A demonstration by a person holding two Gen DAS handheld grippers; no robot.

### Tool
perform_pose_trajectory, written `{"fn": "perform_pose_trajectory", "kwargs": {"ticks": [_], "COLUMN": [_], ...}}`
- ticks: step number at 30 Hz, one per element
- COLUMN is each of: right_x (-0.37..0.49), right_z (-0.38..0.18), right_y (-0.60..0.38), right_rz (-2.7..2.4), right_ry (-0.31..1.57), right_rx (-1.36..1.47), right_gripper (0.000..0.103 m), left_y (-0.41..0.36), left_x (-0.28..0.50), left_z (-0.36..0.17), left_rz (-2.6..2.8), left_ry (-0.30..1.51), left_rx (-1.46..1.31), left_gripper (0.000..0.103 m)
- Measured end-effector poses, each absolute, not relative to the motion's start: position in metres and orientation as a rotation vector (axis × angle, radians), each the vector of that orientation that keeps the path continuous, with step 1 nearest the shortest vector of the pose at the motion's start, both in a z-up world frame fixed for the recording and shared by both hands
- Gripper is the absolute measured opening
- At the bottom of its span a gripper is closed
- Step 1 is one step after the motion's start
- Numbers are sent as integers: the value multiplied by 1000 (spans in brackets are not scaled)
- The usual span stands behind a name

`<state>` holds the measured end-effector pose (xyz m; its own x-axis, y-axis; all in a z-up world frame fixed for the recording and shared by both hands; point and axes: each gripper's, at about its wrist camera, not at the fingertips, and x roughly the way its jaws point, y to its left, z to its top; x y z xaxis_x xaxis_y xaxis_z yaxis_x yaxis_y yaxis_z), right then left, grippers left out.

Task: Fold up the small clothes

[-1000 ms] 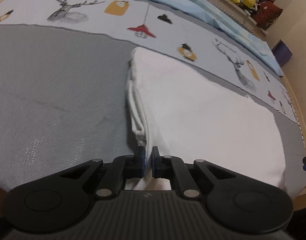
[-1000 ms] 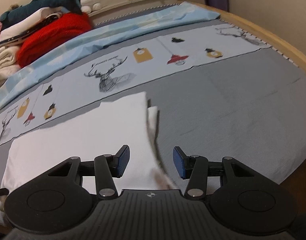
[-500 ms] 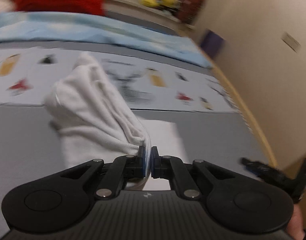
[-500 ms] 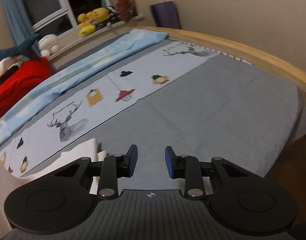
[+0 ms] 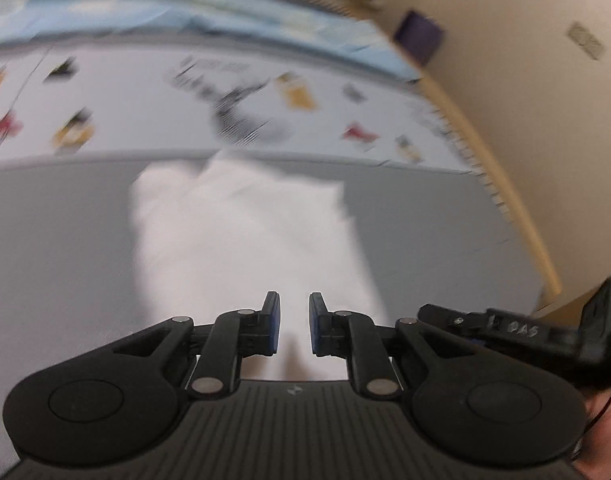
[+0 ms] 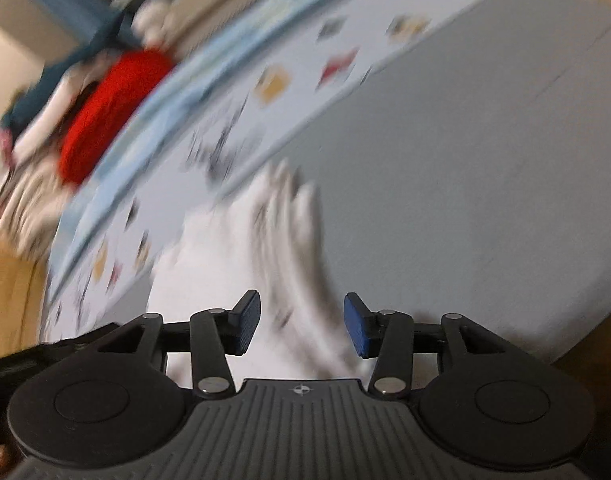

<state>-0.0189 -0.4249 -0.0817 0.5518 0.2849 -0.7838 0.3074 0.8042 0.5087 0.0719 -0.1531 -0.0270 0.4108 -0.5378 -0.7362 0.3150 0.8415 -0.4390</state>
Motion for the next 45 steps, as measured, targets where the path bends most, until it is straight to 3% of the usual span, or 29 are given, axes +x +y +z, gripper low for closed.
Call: {"fn": "perform_pose_trajectory", "kwargs": {"ticks": [3, 4, 5, 6, 9, 11, 12, 14, 16, 19, 22, 27, 32, 33, 34, 35, 38, 45], "right_x": [-9, -9, -9, -12, -32, -48, -48, -36, -29, -31, -38, 22, 104, 115, 118, 116, 109, 101], "right_z": [-102, -102, -98, -89, -48, -28, -30, -66, -96, -68, -39, -39, -80, -87, -87, -83, -75, -98], "right_y": [-396, -392, -390, -391, -406, -404, -401, -399, -401, -404, -416, -409, -398, -399, -398, -399, -400, -428], "right_rz": [-14, -12, 4, 7, 32, 17, -18, -94, -149, -196, -251, -149, -110, -108, -113, -119, -142, -459], "right_ry": [1183, 1189, 1170, 1112, 850, 750, 787, 1046, 1209, 1034, 827, 798, 921, 928, 906, 875, 795, 886], "right_rx": [510, 494, 498, 507, 591, 501, 429, 380, 423, 394, 443, 468, 438, 456, 470, 472, 460, 417], "right_gripper": [48, 35, 7, 6, 5, 5, 5, 5, 7, 13, 42, 44, 43, 40, 13, 1, 1, 0], "left_y": [-128, -123, -120, -118, -112, -109, -108, -108, -115, -119, -112, -89, -87, -87, -86, -85, -78, -73], "left_x": [76, 74, 73, 70, 62, 64, 61, 63, 66, 61, 62, 72, 67, 65, 65, 65, 68, 75], "left_z": [-64, -77, -91, -100, -98, -91, -87, -92, -116, -113, -103, -111, -100, -99, -100, -102, -110, -111], "left_rz": [-533, -531, -520, -508, -537, -568, -585, -585, -557, -577, -612, -592, -601, -597, -586, -575, -553, -553], "left_ry": [1094, 1124, 1152, 1165, 1133, 1101, 1083, 1091, 1196, 1181, 1150, 1156, 1147, 1142, 1139, 1140, 1157, 1162], "left_rx": [-275, -280, -273, -260, -281, -321, -330, -298, -188, -139, -150, -249, -232, -207, -180, -163, -158, -189], "left_gripper": [15, 15, 15, 15, 16, 24, 27, 28, 25, 28, 35, 36, 36, 36, 36, 36, 36, 39]}}
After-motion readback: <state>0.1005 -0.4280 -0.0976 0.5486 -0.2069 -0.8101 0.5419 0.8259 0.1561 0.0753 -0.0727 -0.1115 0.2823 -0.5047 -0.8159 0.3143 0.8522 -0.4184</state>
